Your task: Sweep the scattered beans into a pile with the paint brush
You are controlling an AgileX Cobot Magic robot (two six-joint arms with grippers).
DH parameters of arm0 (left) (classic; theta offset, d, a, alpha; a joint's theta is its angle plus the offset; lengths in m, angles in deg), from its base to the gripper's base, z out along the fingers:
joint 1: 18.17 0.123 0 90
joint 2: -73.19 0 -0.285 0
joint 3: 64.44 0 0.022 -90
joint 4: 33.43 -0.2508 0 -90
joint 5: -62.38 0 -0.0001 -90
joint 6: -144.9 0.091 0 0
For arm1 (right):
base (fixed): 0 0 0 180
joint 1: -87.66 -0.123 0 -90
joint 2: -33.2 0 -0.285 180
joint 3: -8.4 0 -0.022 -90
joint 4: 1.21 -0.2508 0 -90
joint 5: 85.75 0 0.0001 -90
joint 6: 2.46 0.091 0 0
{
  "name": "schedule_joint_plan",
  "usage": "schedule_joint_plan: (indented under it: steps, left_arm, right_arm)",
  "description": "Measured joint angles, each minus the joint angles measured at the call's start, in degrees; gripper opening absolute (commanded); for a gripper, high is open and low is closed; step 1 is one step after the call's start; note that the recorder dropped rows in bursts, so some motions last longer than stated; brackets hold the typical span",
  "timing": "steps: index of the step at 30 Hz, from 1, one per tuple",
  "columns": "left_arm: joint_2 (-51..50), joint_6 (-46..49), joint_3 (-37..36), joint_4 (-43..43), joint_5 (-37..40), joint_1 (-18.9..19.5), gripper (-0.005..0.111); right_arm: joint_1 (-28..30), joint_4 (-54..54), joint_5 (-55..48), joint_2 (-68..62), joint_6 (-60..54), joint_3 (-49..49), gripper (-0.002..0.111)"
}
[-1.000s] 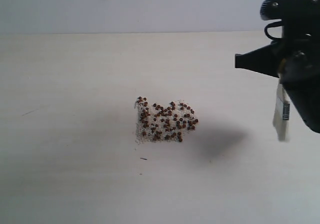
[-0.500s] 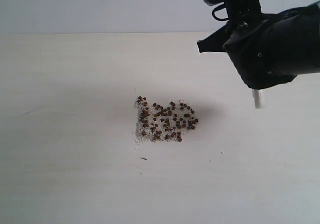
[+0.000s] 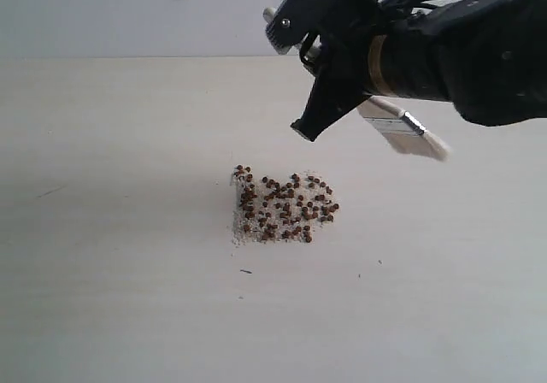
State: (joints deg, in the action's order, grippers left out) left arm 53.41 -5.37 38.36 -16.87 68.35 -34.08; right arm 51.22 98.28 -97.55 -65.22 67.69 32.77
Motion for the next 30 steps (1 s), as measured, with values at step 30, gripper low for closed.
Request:
schedule_joint_plan:
  steps: [30]
  left_arm:
    - [0.00,0.00,0.00,0.00,0.00,0.00,0.000]
  right_arm:
    - [0.00,-62.61,38.54,52.51,-62.32,41.38,0.000]
